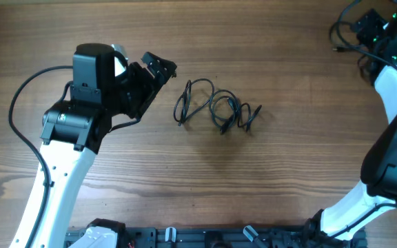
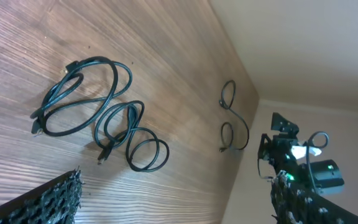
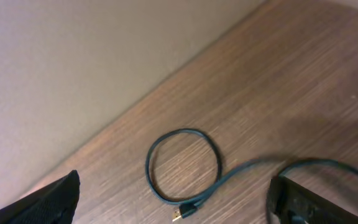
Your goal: Untangle cables
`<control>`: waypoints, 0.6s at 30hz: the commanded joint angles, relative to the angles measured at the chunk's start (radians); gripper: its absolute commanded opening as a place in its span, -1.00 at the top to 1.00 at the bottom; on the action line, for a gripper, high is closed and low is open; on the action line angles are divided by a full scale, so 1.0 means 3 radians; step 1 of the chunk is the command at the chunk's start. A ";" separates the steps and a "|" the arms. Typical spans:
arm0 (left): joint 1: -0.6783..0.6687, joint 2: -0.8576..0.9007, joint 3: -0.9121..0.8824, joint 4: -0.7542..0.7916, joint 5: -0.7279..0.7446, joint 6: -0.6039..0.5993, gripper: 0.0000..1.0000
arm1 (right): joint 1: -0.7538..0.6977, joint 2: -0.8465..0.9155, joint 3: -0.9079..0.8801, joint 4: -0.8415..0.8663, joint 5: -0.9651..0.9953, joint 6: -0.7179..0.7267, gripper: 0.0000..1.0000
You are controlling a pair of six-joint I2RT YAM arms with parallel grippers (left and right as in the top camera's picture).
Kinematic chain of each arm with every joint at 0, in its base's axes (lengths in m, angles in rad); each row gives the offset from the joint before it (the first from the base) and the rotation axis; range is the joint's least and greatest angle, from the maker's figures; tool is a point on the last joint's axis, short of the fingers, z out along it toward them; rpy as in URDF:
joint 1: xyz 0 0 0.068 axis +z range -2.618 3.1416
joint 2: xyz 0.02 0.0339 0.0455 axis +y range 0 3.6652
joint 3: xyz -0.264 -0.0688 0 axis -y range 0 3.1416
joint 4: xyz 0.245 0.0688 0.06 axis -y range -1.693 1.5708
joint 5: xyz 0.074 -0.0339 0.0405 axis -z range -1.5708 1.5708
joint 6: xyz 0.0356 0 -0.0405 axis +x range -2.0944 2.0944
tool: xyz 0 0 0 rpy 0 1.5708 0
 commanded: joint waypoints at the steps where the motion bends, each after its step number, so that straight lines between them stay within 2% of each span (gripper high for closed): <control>1: -0.0014 0.0019 0.0022 0.0000 -0.0072 0.0075 -1.00 | -0.0207 -0.0154 0.0085 -0.0459 0.0341 0.0296 -0.99; 3: -0.0014 0.0019 0.0022 0.0000 -0.0072 0.0075 -1.00 | -0.0384 -0.0153 0.0085 -0.0702 0.0323 0.0426 -0.99; 5: -0.0014 0.0019 0.0022 0.0005 -0.0074 0.0075 -1.00 | -0.0505 -0.0153 0.0080 -0.0839 -0.0111 0.0263 -0.99; 8: -0.0014 0.0019 0.0022 -0.0003 -0.0074 0.0076 -1.00 | -0.0548 -0.0113 0.0046 -0.1076 0.0104 0.0247 -0.99; 10: -0.0014 0.0019 0.0022 -0.0013 -0.0074 0.0076 -1.00 | -0.0548 0.0001 -0.0009 -0.1094 -0.0036 0.0095 -0.96; 13: -0.0014 0.0020 0.0022 -0.0013 -0.0088 0.0078 -1.00 | -0.0548 0.0155 -0.0009 -0.1175 -0.0214 0.0023 -0.57; 17: -0.0014 0.0020 0.0022 -0.0011 -0.0088 0.0076 -0.99 | -0.0548 0.0395 -0.0010 -0.1245 -0.0217 0.0028 -0.51; 18: -0.0014 0.0020 0.0022 -0.0011 -0.0090 0.0076 -1.00 | -0.0548 0.0429 -0.0010 -0.1219 -0.0220 0.0029 -0.34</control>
